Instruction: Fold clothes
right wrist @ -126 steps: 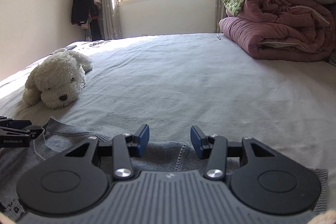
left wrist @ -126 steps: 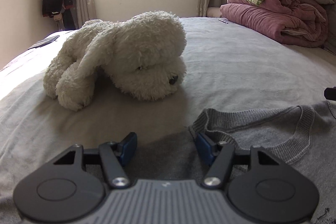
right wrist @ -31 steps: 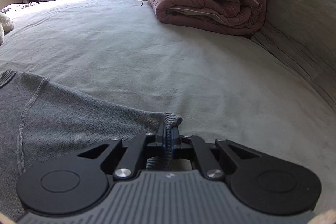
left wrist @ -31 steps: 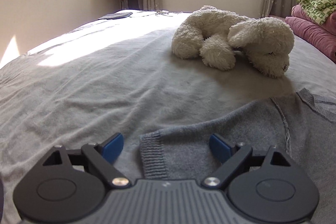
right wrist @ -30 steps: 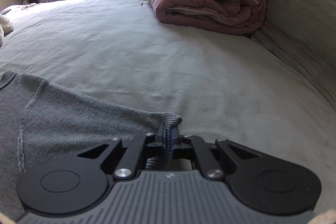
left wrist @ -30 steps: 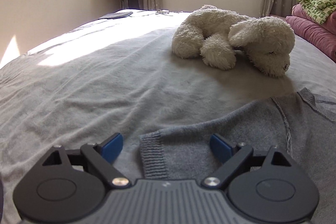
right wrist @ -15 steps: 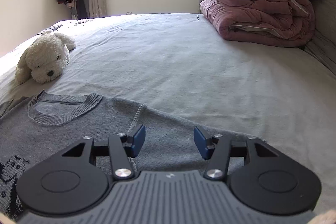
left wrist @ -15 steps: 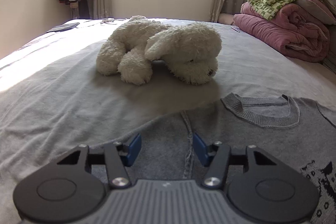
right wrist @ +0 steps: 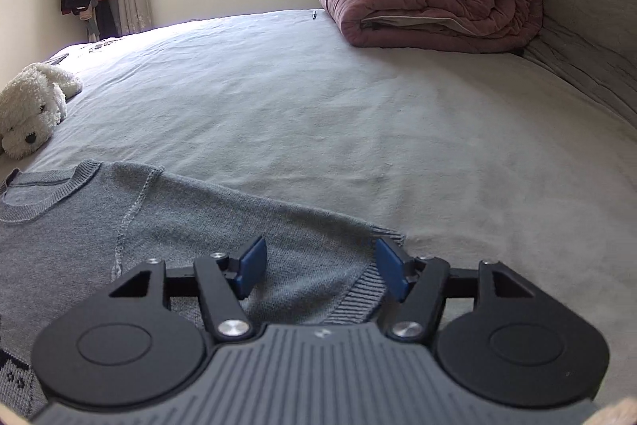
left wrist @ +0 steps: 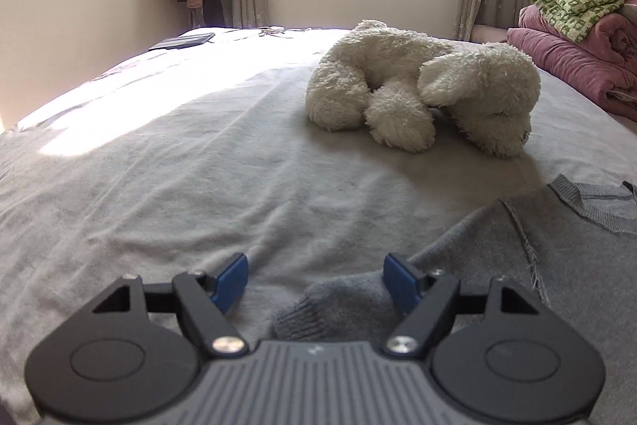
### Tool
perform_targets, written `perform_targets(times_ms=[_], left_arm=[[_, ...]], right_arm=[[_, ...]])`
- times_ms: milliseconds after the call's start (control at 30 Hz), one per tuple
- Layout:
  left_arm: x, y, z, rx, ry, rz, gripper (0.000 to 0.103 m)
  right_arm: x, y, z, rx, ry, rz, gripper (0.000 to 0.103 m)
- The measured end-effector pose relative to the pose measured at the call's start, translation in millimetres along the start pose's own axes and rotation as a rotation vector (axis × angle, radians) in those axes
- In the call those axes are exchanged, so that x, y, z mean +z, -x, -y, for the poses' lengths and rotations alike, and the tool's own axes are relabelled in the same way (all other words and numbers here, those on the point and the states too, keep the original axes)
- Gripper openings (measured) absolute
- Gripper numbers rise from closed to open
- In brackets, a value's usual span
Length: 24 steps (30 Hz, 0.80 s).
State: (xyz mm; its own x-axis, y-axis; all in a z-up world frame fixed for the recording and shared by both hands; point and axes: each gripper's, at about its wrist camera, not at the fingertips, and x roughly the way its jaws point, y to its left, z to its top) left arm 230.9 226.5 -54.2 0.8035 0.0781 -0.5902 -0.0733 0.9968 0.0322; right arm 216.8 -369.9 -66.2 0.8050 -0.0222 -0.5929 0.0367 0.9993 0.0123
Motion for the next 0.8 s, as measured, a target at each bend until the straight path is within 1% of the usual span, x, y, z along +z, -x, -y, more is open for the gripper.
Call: perform_targets(times_ms=[100, 233, 267, 300, 333, 367, 400, 433, 467, 500, 533, 567, 667, 700, 767, 800], left_arm=[[4.0, 0.4, 5.5, -0.007, -0.037, -0.007, 0.076], [-2.1, 9.5, 1.7, 0.049, -0.049, -0.036, 0.076], [-4.6, 11.9, -1.3, 0.039, -0.039, -0.040, 0.076], [-7.2, 14.4, -4.3, 0.028, -0.030, -0.045, 0.072], [-9.7, 16.8, -7.4, 0.018, -0.020, -0.050, 0.065], [-12.3, 19.2, -10.4, 0.008, -0.010, -0.054, 0.061], [-14.6, 21.4, -13.2, -0.002, 0.000, -0.059, 0.053], [-14.9, 21.5, -13.2, -0.007, 0.017, -0.057, 0.040], [-14.0, 22.1, -10.4, 0.007, 0.023, -0.050, 0.028], [-13.1, 22.7, -7.6, 0.022, 0.028, -0.042, 0.004], [-12.3, 23.4, -4.7, 0.039, 0.034, -0.034, 0.004], [-11.6, 25.9, -1.5, 0.072, 0.035, -0.016, 0.004], [-11.9, 28.4, 3.0, 0.047, 0.046, -0.017, 0.006], [-12.1, 29.2, 4.5, 0.039, 0.050, -0.017, 0.011], [-12.3, 30.9, 7.5, 0.023, 0.057, -0.017, 0.014], [-12.4, 31.7, 9.0, 0.014, 0.060, -0.017, 0.026]], right_arm=[[0.8, 0.8, 1.5, -0.041, -0.002, 0.014, 0.065], [-6.0, 1.6, 8.3, -0.070, -0.019, 0.012, 0.065], [-8.0, 2.2, 10.2, -0.074, -0.025, 0.013, 0.065], [-10.0, 3.9, 12.3, -0.071, -0.037, 0.017, 0.065], [-12.1, 5.5, 14.3, -0.069, -0.049, 0.021, 0.065], [-13.9, 6.7, 15.6, -0.070, -0.058, 0.025, 0.065], [-14.9, 6.6, 14.7, -0.081, -0.059, 0.029, 0.062], [-15.9, 6.5, 13.7, -0.092, -0.059, 0.032, 0.055], [-17.0, 6.4, 12.8, -0.103, -0.060, 0.036, 0.047], [-17.5, 6.4, 11.1, -0.115, -0.057, 0.039, 0.024], [-16.3, 6.7, 7.1, -0.135, -0.043, 0.040, 0.001], [-15.1, 6.9, 3.2, -0.161, -0.027, 0.041, 0.002], [-15.6, 4.0, -1.9, -0.258, 0.009, 0.038, 0.000], [-17.1, 1.7, -0.8, -0.272, 0.016, 0.022, 0.001], [-17.5, 4.4, 2.5, -0.273, 0.014, 0.023, 0.003], [-16.9, 7.6, 4.1, -0.268, 0.011, 0.029, 0.012]])
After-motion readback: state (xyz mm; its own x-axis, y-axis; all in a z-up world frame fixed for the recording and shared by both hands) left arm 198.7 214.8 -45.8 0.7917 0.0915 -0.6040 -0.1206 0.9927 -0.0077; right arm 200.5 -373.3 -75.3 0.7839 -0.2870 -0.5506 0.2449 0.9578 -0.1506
